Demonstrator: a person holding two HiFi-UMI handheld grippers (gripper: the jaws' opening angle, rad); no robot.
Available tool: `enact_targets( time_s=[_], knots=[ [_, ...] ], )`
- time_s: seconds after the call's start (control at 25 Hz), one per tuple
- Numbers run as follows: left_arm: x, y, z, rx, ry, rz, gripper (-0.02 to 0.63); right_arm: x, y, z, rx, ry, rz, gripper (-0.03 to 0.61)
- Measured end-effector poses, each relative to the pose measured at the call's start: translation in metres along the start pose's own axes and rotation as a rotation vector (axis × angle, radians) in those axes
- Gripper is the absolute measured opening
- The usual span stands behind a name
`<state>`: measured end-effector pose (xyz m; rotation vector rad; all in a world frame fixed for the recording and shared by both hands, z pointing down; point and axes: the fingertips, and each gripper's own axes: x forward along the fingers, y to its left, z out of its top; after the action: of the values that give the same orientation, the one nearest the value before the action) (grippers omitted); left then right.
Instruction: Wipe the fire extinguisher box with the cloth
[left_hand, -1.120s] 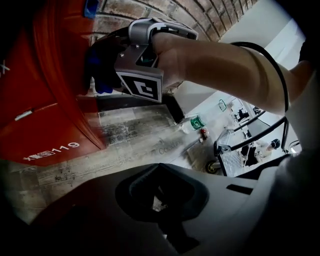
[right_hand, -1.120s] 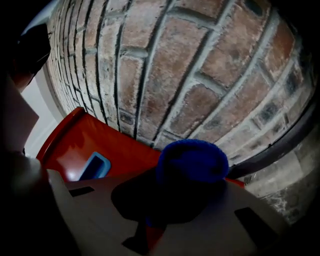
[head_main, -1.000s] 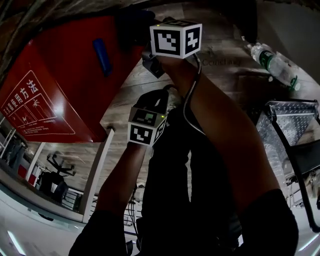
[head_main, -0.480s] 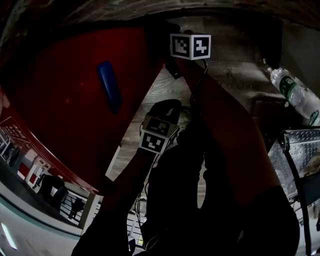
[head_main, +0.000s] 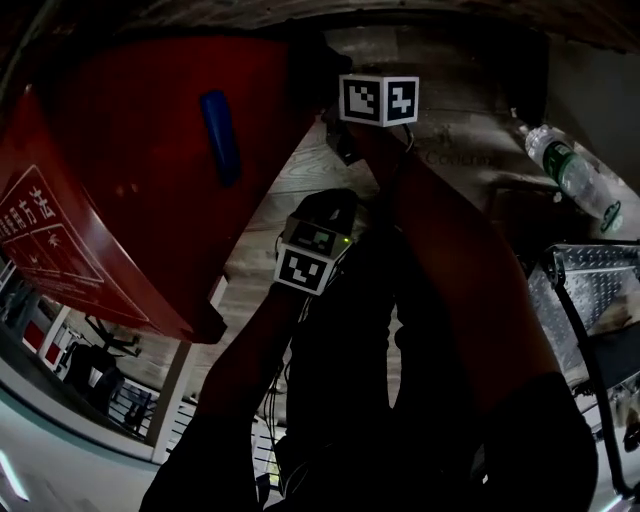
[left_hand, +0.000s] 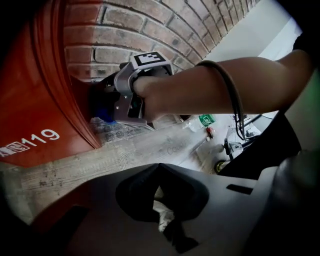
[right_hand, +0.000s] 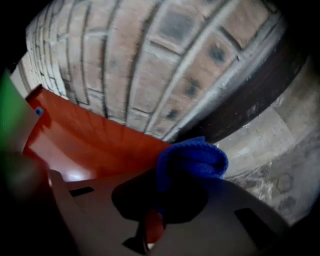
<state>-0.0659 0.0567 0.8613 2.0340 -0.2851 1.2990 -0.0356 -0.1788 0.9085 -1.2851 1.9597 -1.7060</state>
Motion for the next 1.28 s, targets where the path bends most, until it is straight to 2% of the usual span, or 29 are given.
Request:
enact_targets(
  time_s=[0.2,0.4,0.52,0.8,0.92,1.04,1.16,1.2,1.28],
  knots=[
    [-0.04,-0.045,-0.008,-0.042,0.014,-0.033,-0.006,-0.055,0.092,-0.003,0.046,-0.051,0.129,0.041],
    [-0.087,-0.082,-0.007,-0.026,0.021,-0.046,-0.006,-0.093,0.192,0.029,-0.004,-0.095,0.253,0.041],
    [-0.116,-0.099,-0.003,-0.029,0.004,-0.045,-0.006,-0.117,0.243,0.039,-0.052,-0.098,0.295,0.041],
    [-0.154,-0.126,0.008,-0.024,-0.033,-0.039,-0.006,-0.152,0.327,0.051,-0.133,-0.1,0.373,0.041],
    [-0.168,-0.127,0.022,-0.02,-0.068,-0.012,-0.006,-0.168,0.342,0.053,-0.142,-0.073,0.391,0.041],
    [-0.185,-0.127,0.044,-0.027,-0.123,0.015,-0.006,-0.191,0.356,0.051,-0.226,-0.018,0.396,0.041],
    [-0.208,-0.133,0.064,-0.041,-0.186,0.033,-0.006,-0.221,0.387,0.055,-0.272,-0.054,0.42,0.041],
    [-0.217,-0.137,0.069,-0.053,-0.206,0.038,-0.006,-0.231,0.397,0.052,-0.318,-0.049,0.407,0.041],
    [-0.24,-0.144,0.081,-0.079,-0.256,0.052,-0.006,-0.249,0.411,0.045,-0.473,-0.008,0.337,0.041]
  ],
)
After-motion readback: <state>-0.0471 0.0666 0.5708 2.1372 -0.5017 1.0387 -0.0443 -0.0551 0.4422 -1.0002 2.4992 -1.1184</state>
